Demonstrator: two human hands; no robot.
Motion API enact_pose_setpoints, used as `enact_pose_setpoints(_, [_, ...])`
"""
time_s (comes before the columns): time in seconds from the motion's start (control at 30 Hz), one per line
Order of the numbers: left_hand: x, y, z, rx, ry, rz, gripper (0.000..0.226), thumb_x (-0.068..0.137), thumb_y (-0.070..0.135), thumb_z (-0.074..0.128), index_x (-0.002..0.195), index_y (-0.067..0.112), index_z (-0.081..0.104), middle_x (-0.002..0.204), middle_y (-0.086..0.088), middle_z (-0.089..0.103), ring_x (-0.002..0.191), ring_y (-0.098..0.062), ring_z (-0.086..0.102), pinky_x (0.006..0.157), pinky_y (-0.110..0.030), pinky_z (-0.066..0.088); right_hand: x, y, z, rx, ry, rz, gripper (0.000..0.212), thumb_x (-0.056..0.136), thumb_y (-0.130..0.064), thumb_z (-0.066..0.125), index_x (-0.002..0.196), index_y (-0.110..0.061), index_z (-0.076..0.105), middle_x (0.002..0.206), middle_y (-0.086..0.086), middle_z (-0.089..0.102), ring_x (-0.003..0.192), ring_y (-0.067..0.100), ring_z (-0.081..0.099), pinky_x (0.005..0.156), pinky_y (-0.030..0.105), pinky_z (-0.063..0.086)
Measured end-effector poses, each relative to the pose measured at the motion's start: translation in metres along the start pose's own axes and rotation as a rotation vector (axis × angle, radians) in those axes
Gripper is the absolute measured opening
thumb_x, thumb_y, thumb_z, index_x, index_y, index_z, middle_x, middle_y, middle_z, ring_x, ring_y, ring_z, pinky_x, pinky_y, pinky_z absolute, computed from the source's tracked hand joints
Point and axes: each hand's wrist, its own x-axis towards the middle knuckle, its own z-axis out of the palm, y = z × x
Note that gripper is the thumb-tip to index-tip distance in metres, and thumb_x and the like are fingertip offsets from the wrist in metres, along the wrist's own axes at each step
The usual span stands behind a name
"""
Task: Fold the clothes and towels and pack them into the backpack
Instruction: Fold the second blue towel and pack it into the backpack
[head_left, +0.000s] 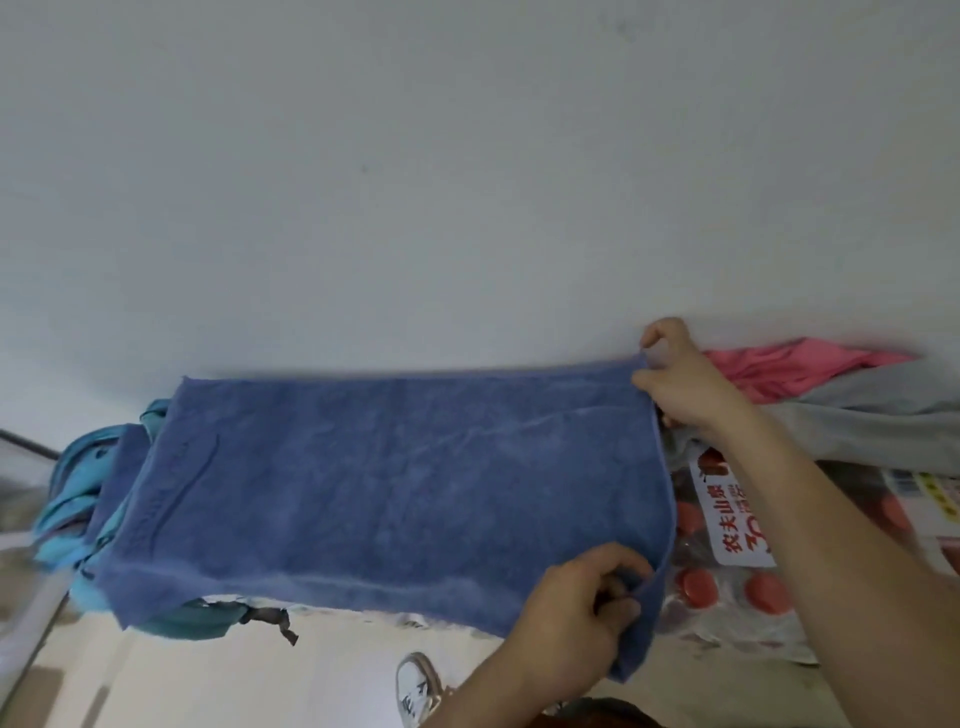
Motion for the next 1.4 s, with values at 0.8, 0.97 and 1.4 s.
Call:
enact_pose_setpoints(0.8, [-0.166,-0.081,-0.226,-0.065,0.774,0.034,0.082,0.08,-0.016,0.048,0.107,0.061,0.059,0.116,0.036,0.057,0.093,0.017,0.057,0.078,-0.011,0.048,-0.017,-0.22,0.161,-0.617,0.139,-0.894,0.007,0.082,-0.018,0.061,0.089,-0.015,0.063,0.097,0.002,0.058,0.09,0.021,0.054,0.072,0.034,0.047])
enact_pose_setpoints(0.97, [-0.202,-0.126,-0.267,-0.198,0.865,-0.09,0.076,0.078,-0.016,0.044,0.102,0.054,0.066,0.084,0.022,0.069,0.069,0.016,0.053,0.074,-0.006,0.042,-0.009,-0.272,0.267,-0.021,-0.192,-0.581,0.012,0.084,-0.009,0.067,0.081,-0.017,0.058,0.082,0.005,0.064,0.069,0.01,0.06,0.054,0.03,0.056])
enact_pose_setpoints(1.4, [-0.243,-0.193,-0.321,-0.285,0.809,-0.304,0.063,0.082,-0.017,0.041,0.112,0.035,0.062,0.063,0.031,0.061,0.061,0.01,0.055,0.061,-0.005,0.039,0.026,-0.265,0.447,-0.519,-0.257,-0.604,0.01,0.09,-0.013,0.06,0.094,-0.01,0.068,0.098,0.011,0.07,0.093,0.025,0.063,0.075,0.017,0.037])
